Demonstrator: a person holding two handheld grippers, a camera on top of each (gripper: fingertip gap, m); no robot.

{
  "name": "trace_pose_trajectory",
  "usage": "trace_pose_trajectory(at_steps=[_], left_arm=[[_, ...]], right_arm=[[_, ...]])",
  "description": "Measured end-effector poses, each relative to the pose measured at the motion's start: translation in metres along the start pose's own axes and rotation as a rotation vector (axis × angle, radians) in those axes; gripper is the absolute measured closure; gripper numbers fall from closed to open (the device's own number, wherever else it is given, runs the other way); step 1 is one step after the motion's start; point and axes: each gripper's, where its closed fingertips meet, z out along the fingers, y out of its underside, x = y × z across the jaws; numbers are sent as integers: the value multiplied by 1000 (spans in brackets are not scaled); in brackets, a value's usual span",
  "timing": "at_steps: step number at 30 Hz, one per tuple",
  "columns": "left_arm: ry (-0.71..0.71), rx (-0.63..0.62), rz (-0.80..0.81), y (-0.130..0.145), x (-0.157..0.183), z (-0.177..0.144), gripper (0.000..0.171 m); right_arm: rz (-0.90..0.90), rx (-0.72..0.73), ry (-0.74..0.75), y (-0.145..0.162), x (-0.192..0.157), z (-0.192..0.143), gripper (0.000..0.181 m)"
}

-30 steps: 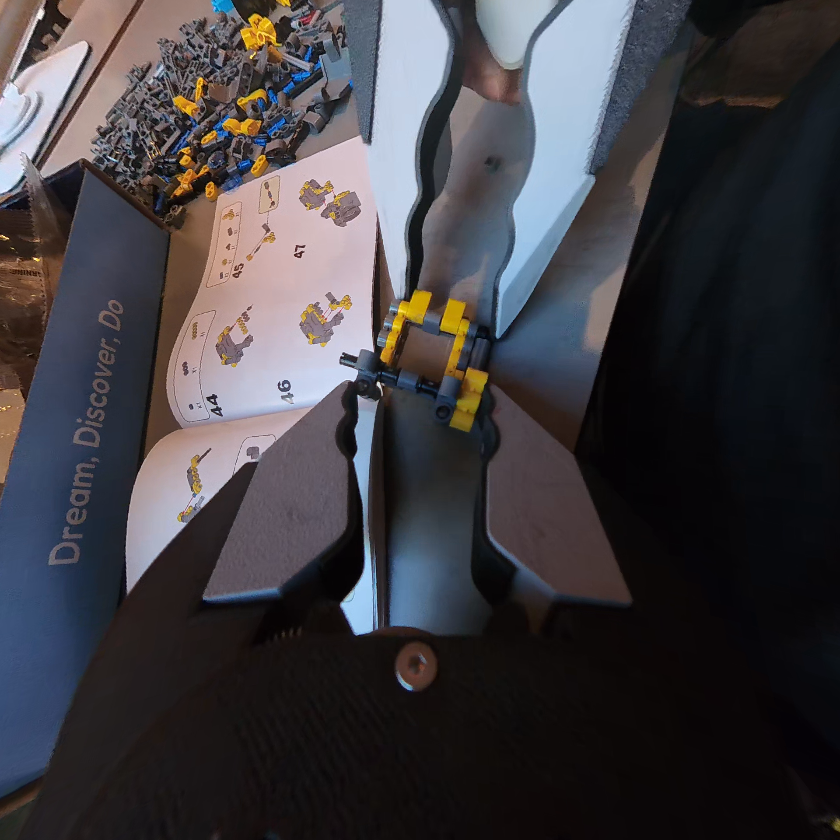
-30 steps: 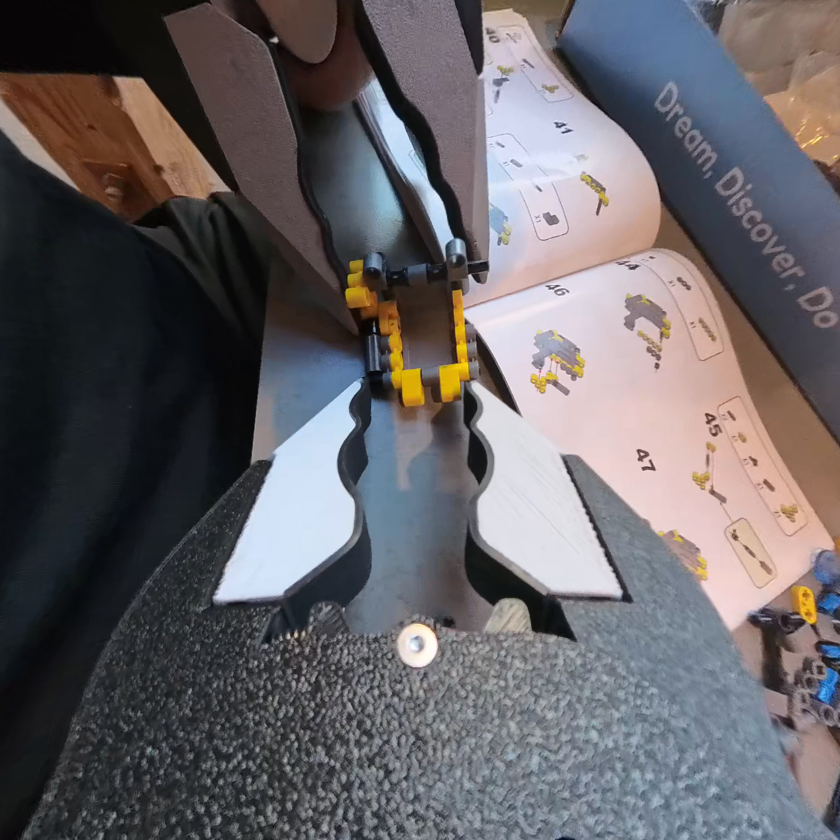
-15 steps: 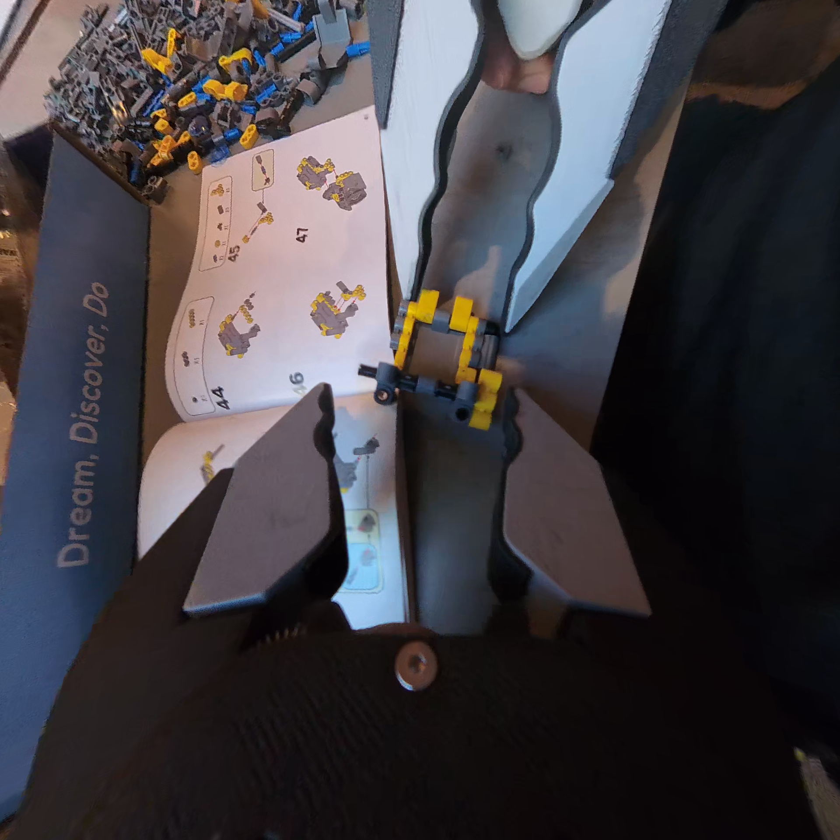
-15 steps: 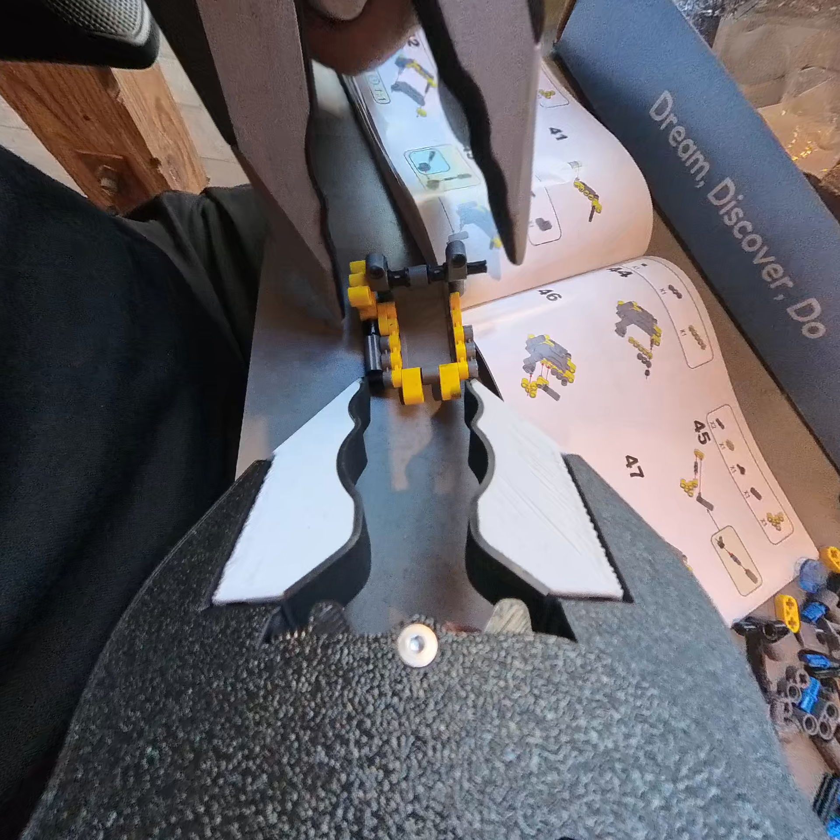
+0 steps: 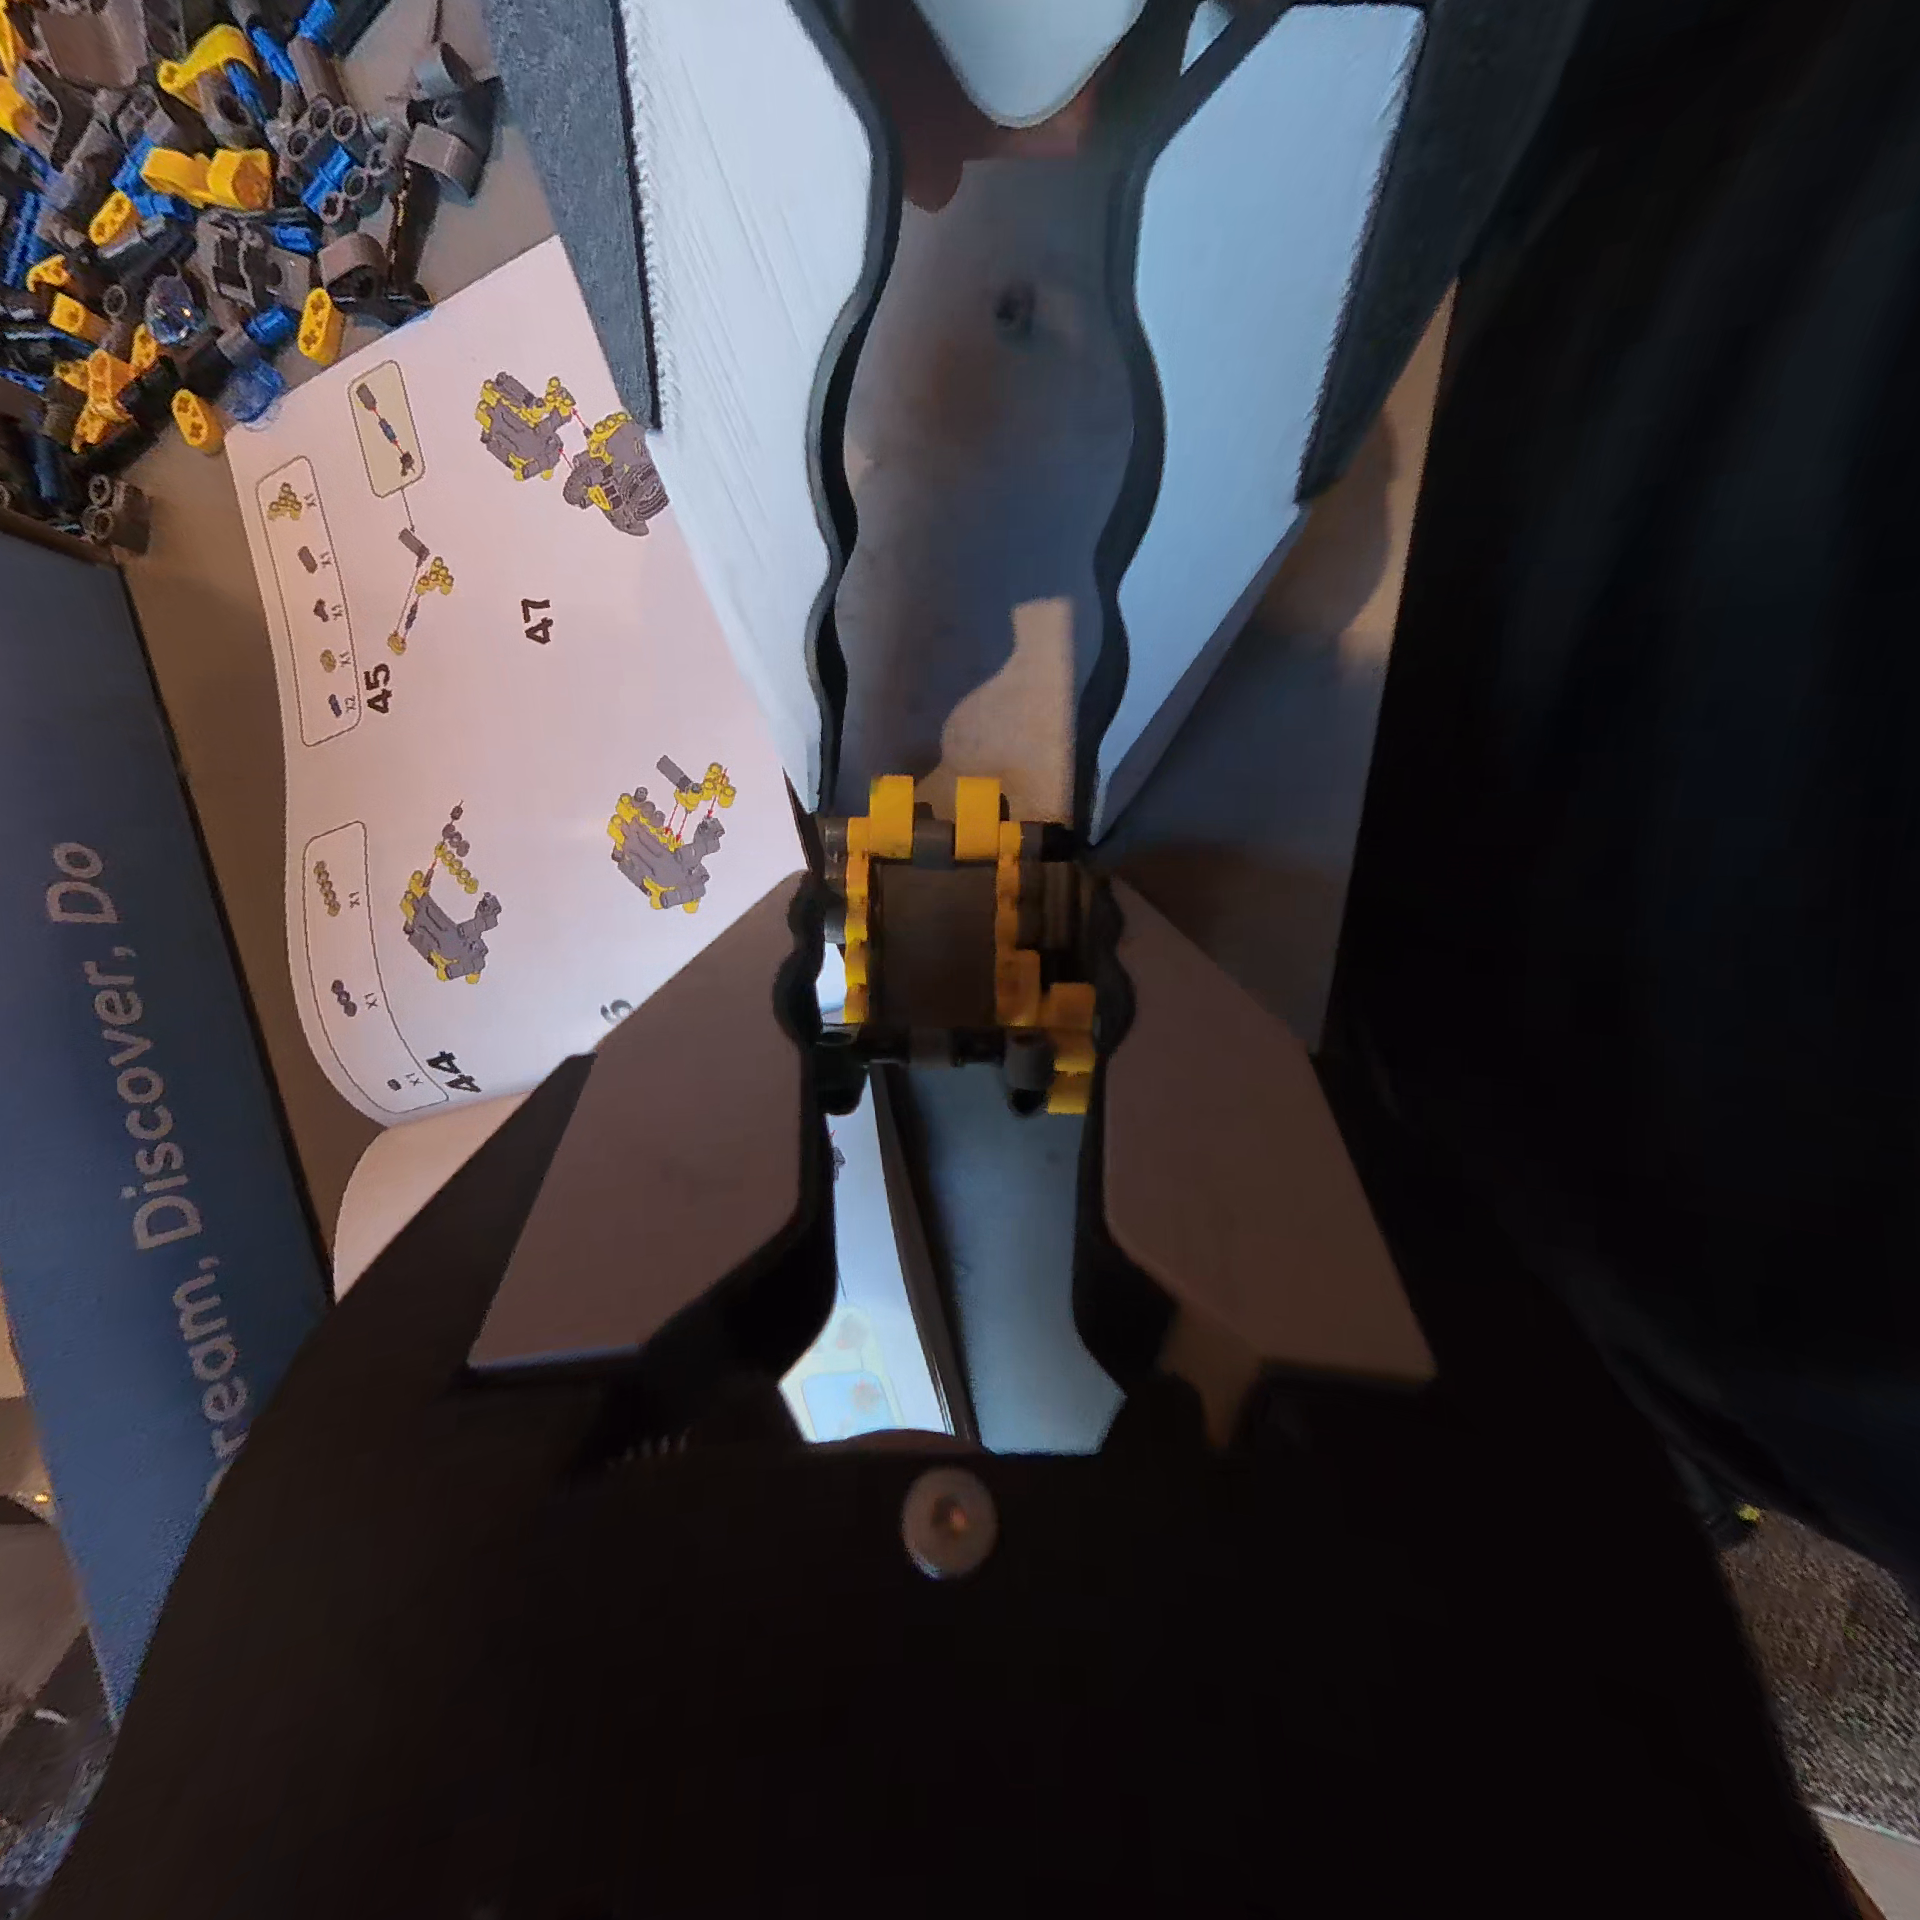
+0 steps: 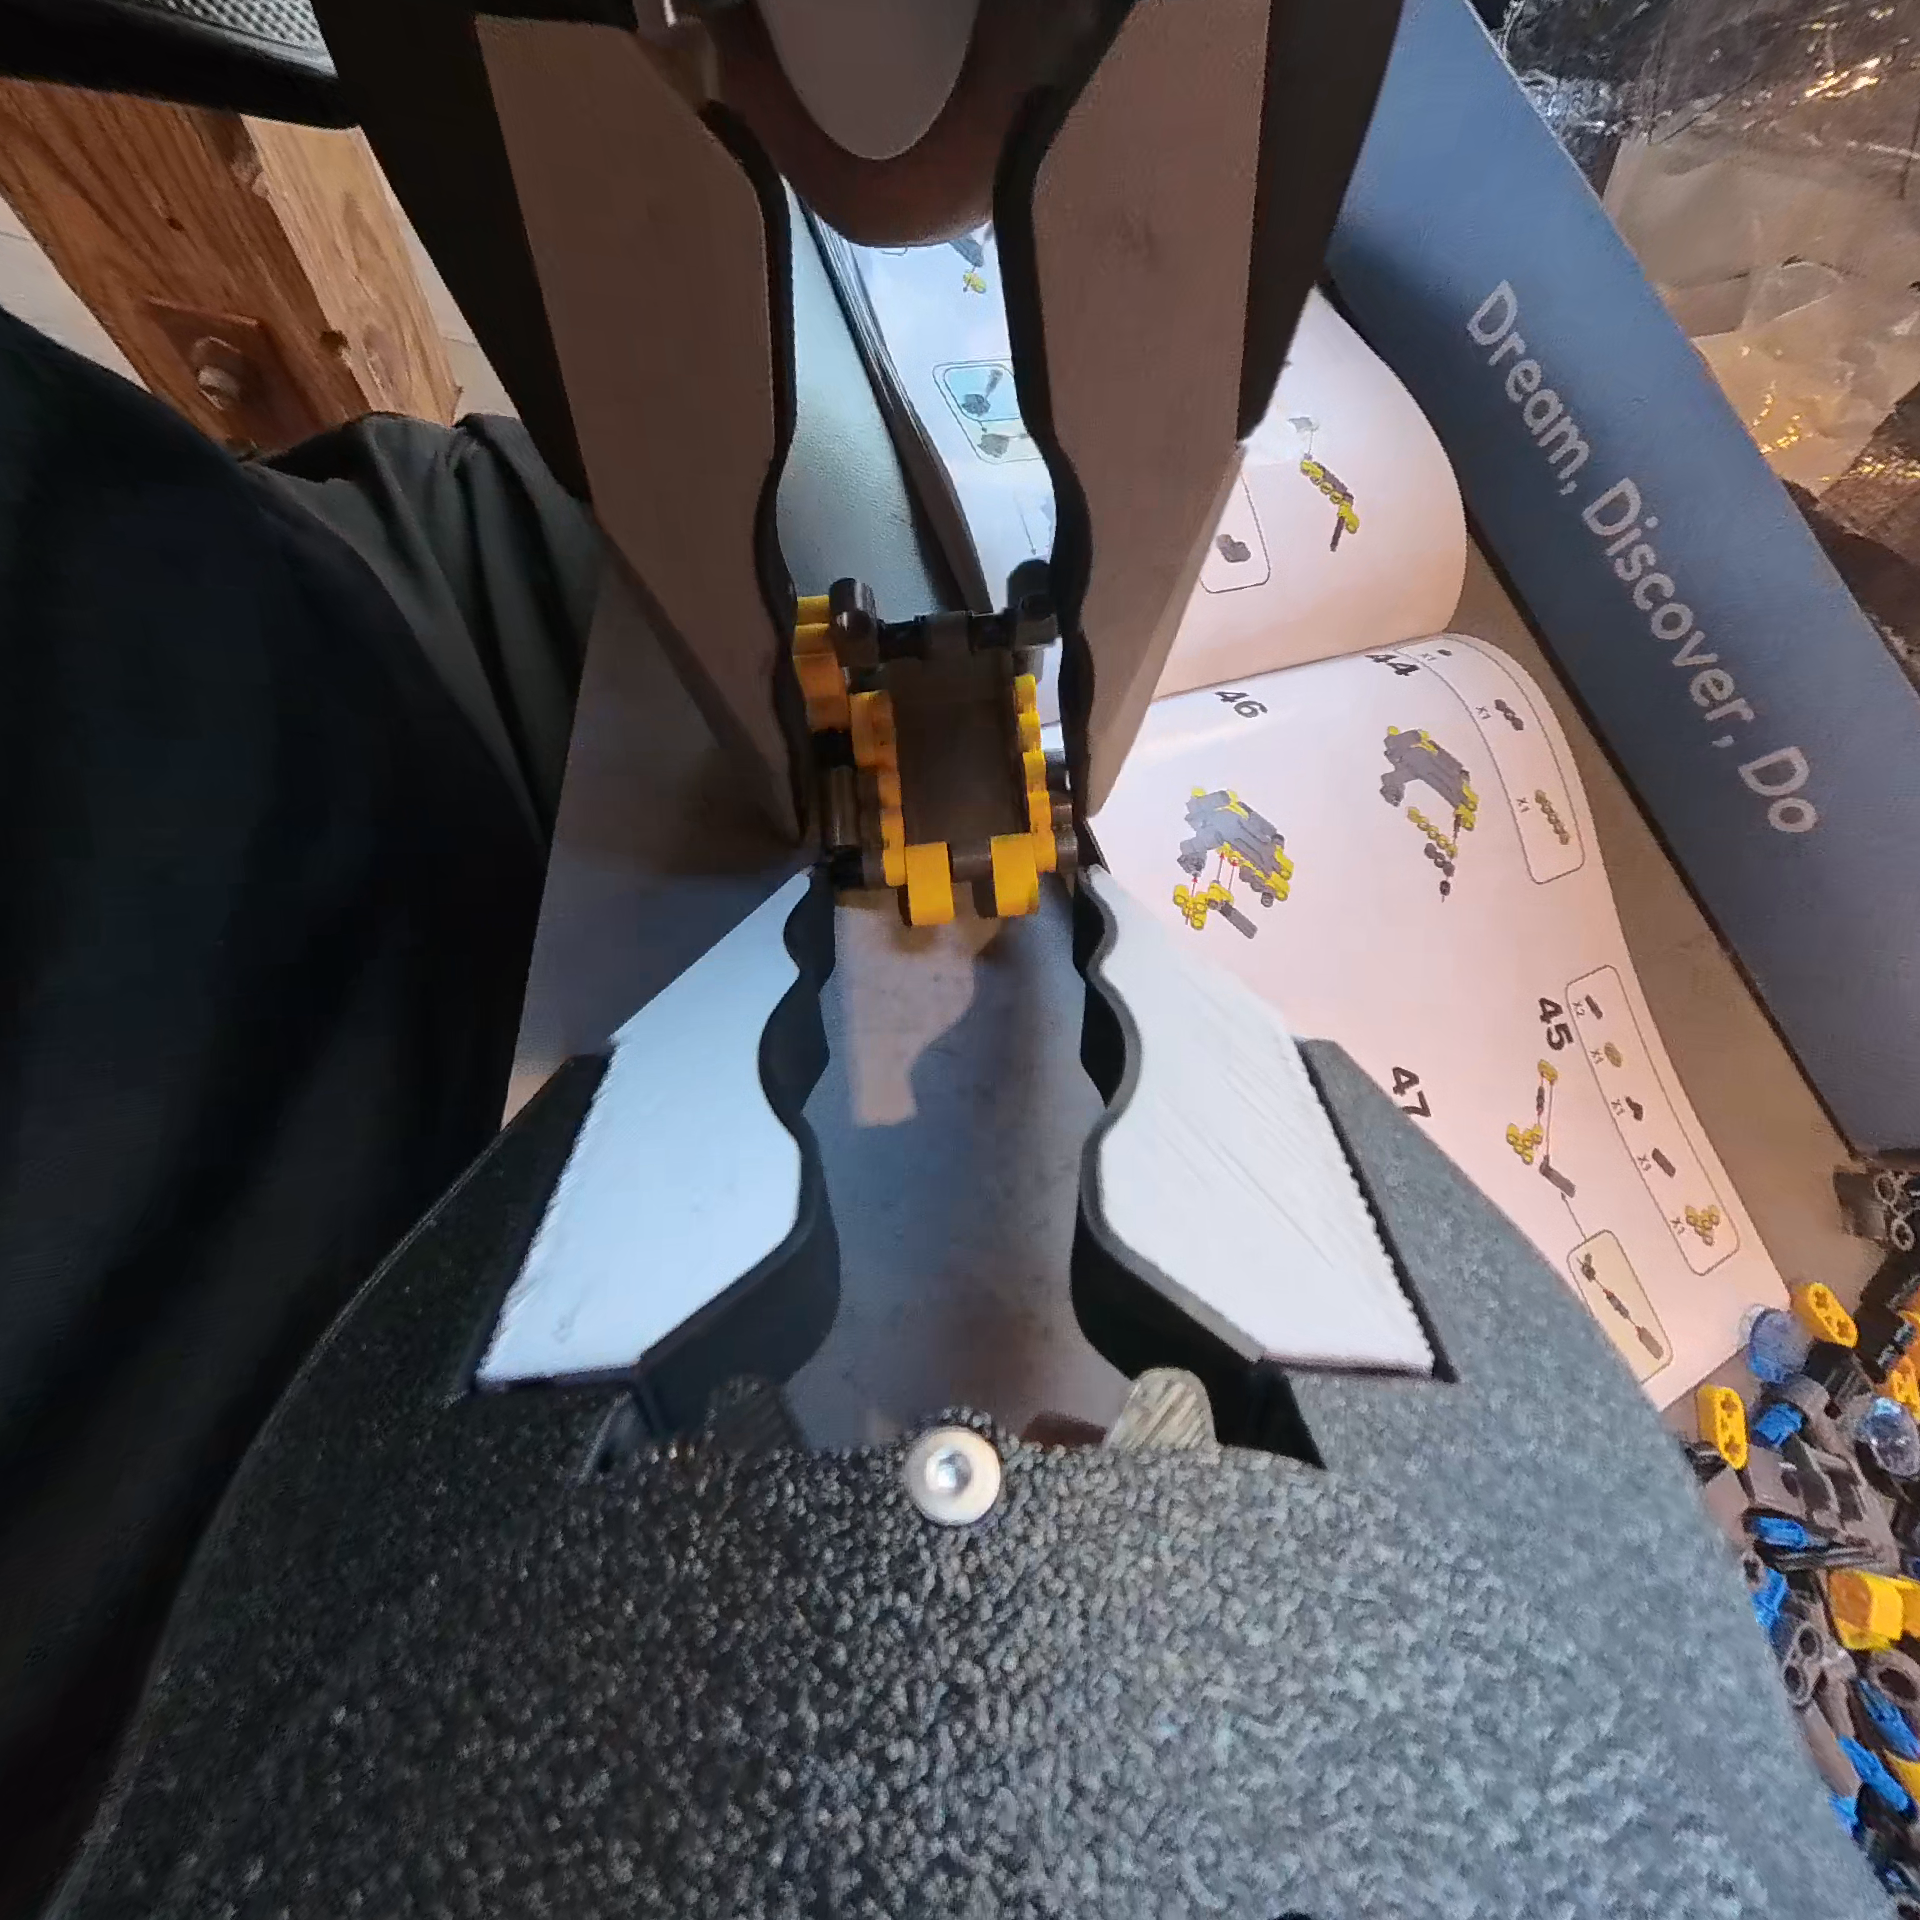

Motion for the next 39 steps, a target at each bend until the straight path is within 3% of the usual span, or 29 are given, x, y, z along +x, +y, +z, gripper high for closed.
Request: trace_pose_trajectory(at_steps=[9,15,20,39], left_arm=[[46,57,-104,2,-5,3,125],[38,82,-86,1,-5,3,125],[30,102,-67,1,-5,2,125],[16,149,-103,1,-1,1,127]], right_arm=[[-6,10,-23,0,2,1,141],[-17,24,-37,1,5,-1,142],[-53,24,-13,0,7,-1,158],[-191,17,27,0,2,1,162]])
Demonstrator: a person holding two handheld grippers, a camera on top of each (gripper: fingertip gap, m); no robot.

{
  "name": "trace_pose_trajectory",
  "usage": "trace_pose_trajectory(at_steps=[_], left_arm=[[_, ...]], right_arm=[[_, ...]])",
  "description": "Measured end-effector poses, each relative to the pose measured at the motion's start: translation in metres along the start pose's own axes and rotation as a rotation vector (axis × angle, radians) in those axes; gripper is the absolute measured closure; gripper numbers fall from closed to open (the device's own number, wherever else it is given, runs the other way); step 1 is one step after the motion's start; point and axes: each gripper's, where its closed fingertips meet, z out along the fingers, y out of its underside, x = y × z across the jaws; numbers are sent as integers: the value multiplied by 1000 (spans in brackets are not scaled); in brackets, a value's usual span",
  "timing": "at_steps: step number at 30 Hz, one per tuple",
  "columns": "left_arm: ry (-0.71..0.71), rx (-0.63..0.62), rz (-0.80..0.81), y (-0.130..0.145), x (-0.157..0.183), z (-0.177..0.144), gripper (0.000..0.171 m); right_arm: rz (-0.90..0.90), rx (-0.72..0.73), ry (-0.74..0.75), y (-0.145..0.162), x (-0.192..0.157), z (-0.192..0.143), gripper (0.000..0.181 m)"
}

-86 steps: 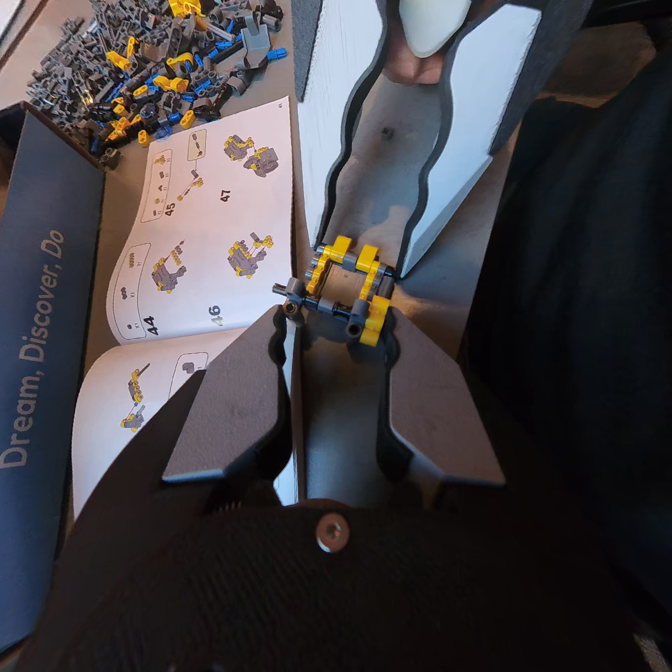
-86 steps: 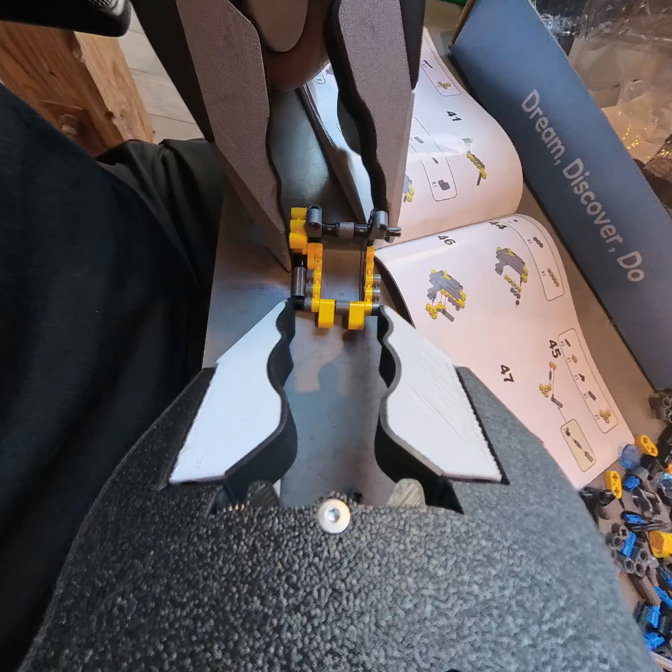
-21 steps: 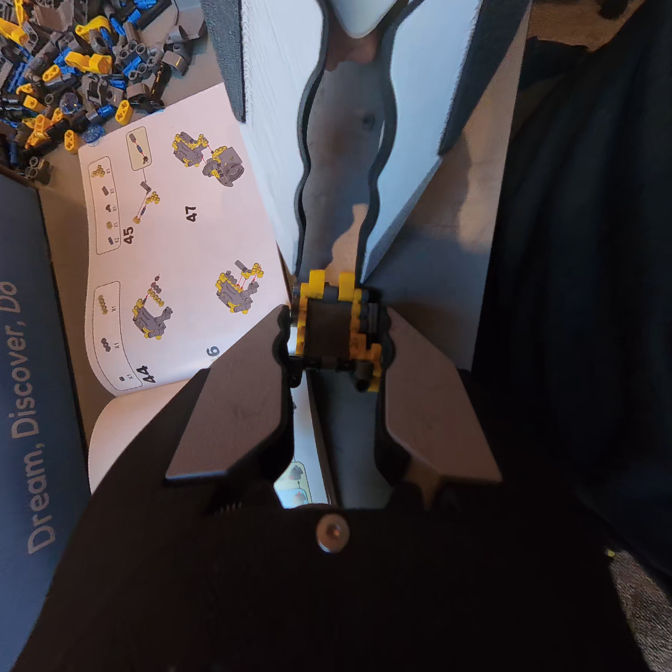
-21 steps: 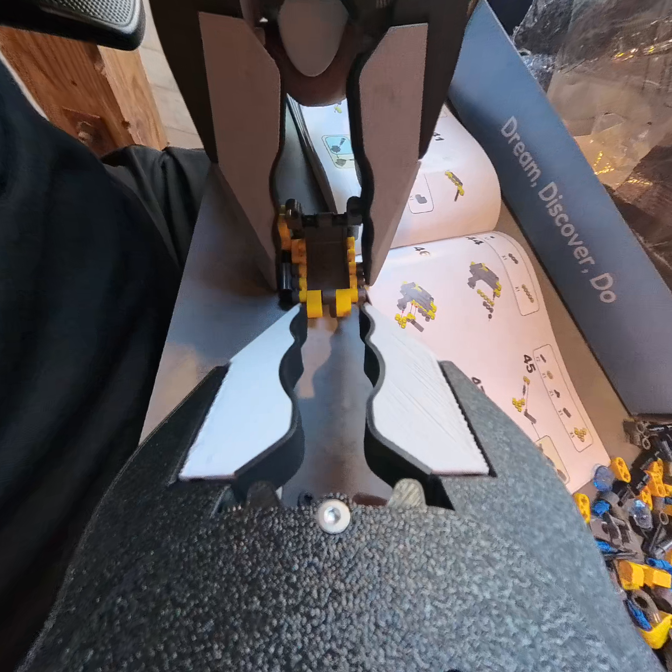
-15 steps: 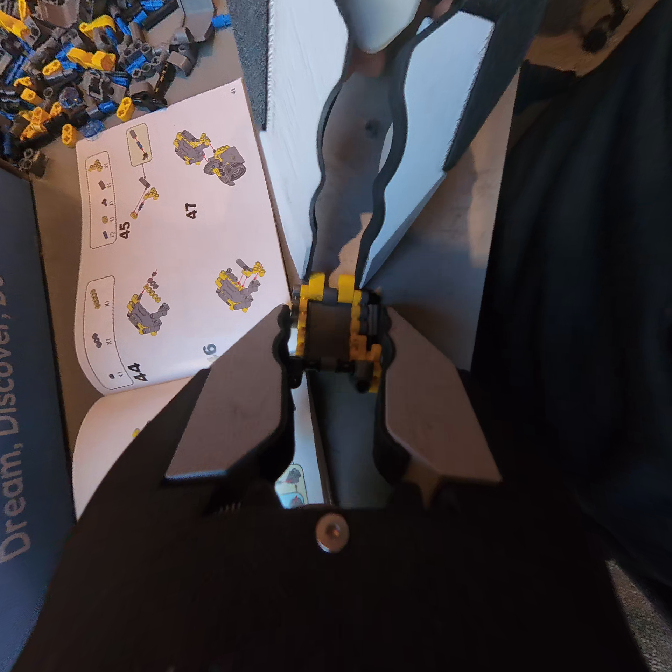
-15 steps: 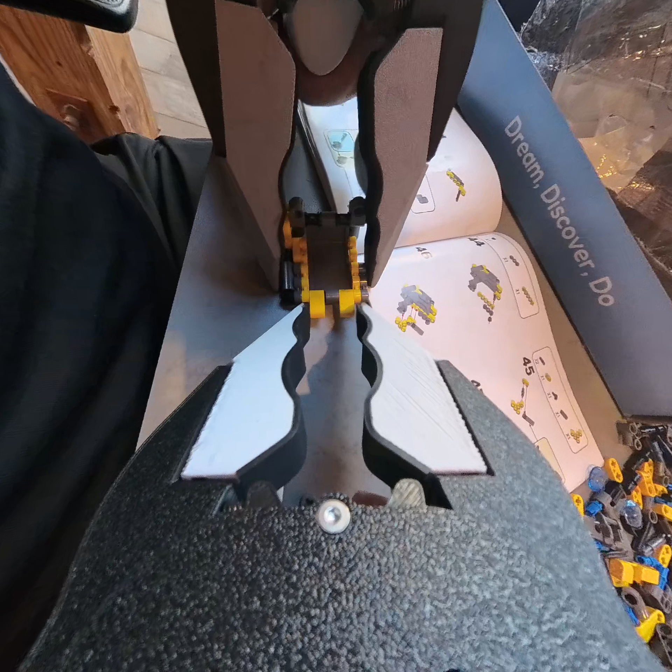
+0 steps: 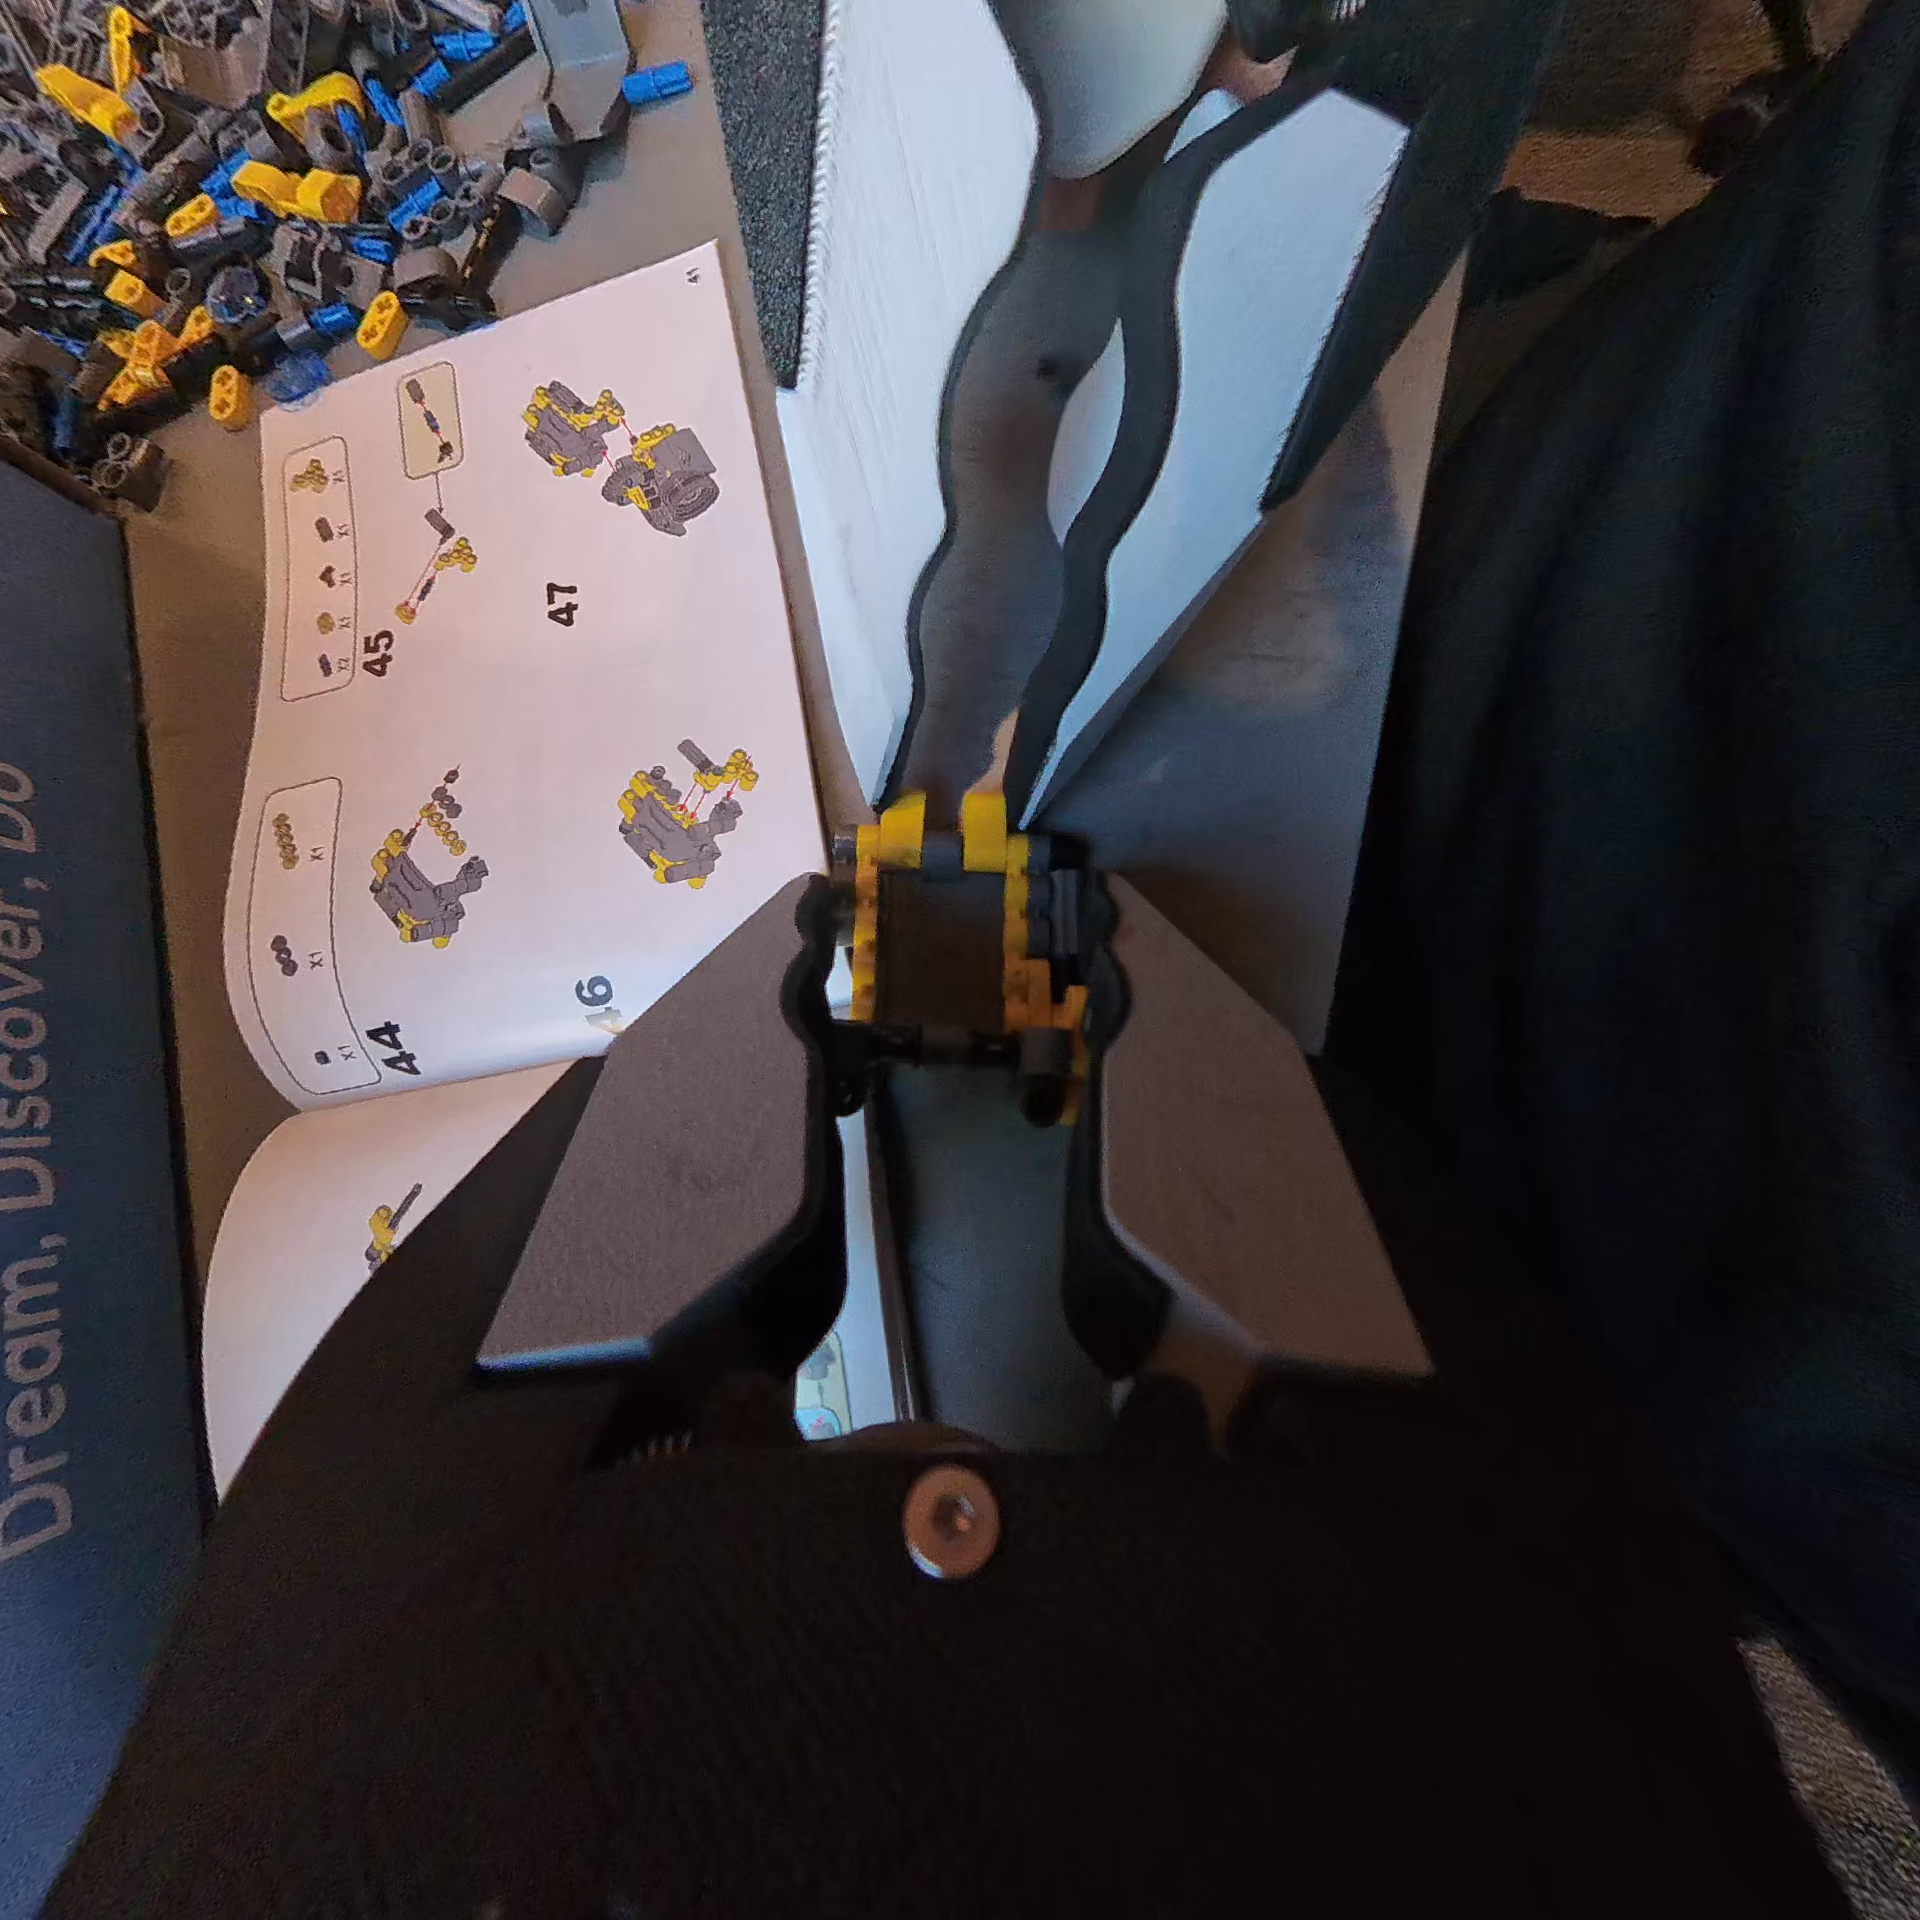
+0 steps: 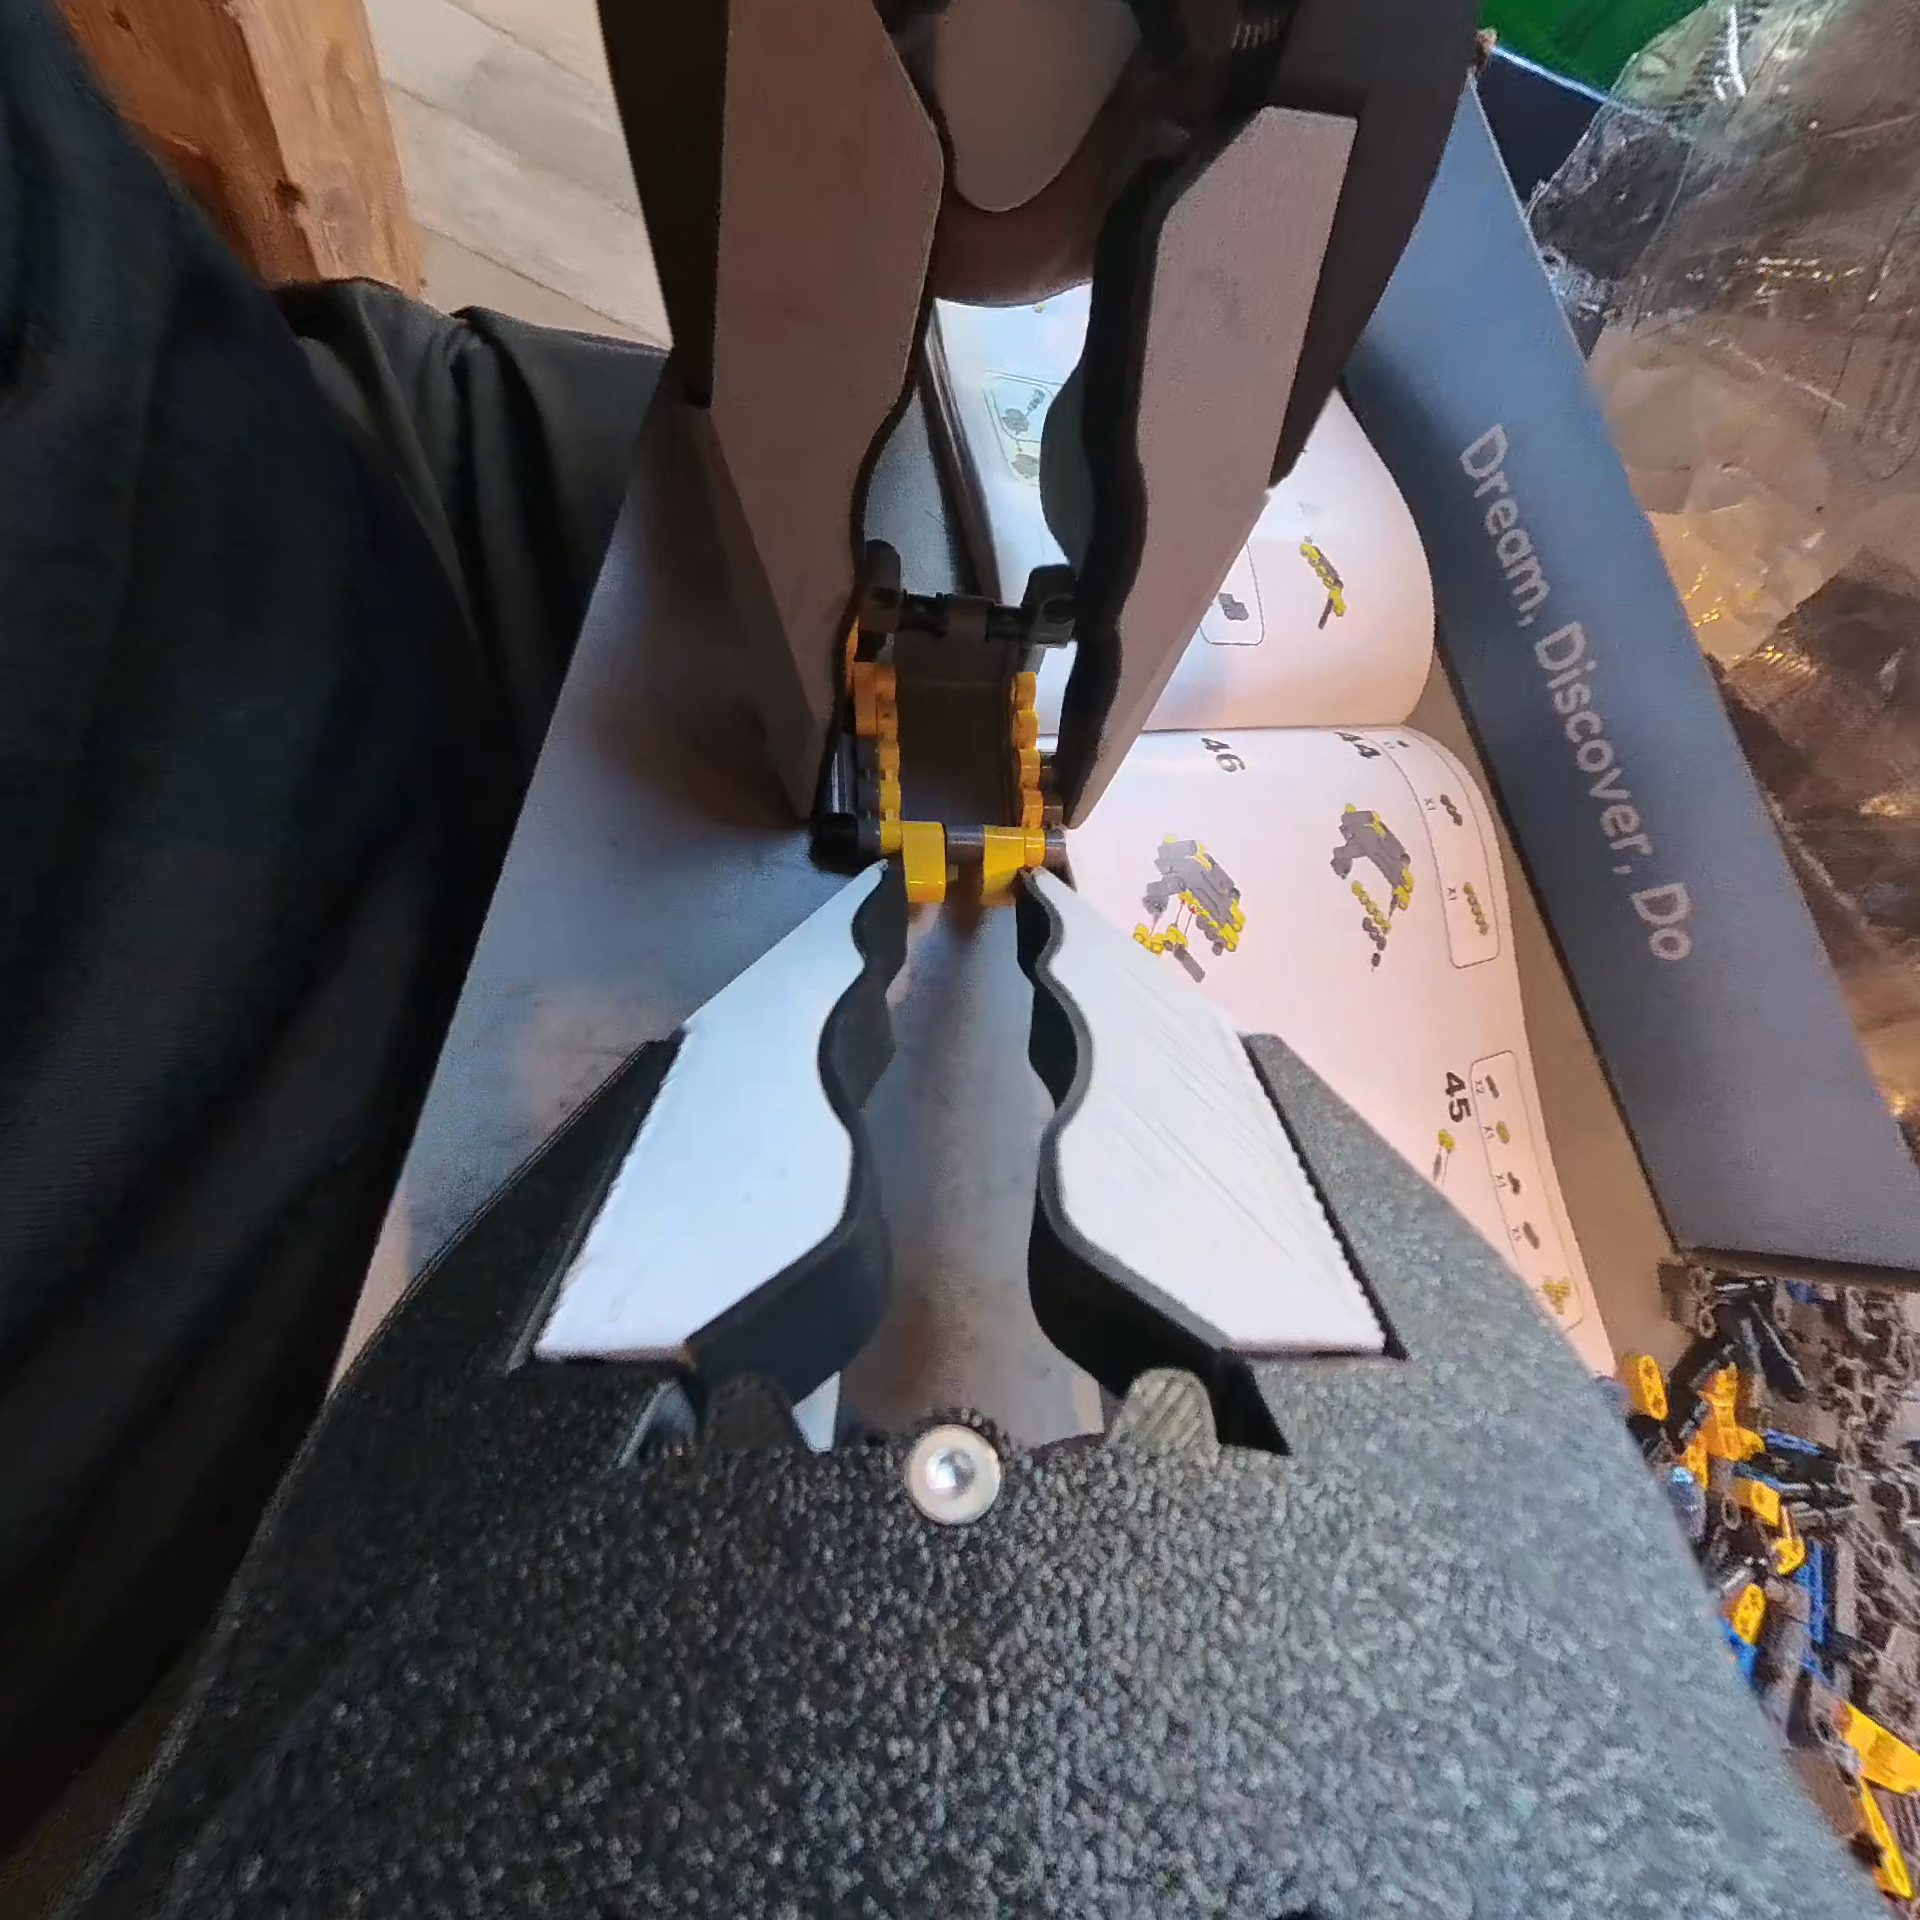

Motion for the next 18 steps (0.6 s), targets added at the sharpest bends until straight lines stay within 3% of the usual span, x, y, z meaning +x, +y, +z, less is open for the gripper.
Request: trace_pose_trajectory(at_steps=[6,11,18], left_arm=[[-26,21,21,-1,2,-1,127],[-19,105,31,-5,4,-3,127],[-17,151,123,-7,11,-7,126]], right_arm=[[7,10,-12,-1,-1,0,161],[141,62,-148,-4,-1,-4,154],[80,89,-133,-11,-4,-7,145]])
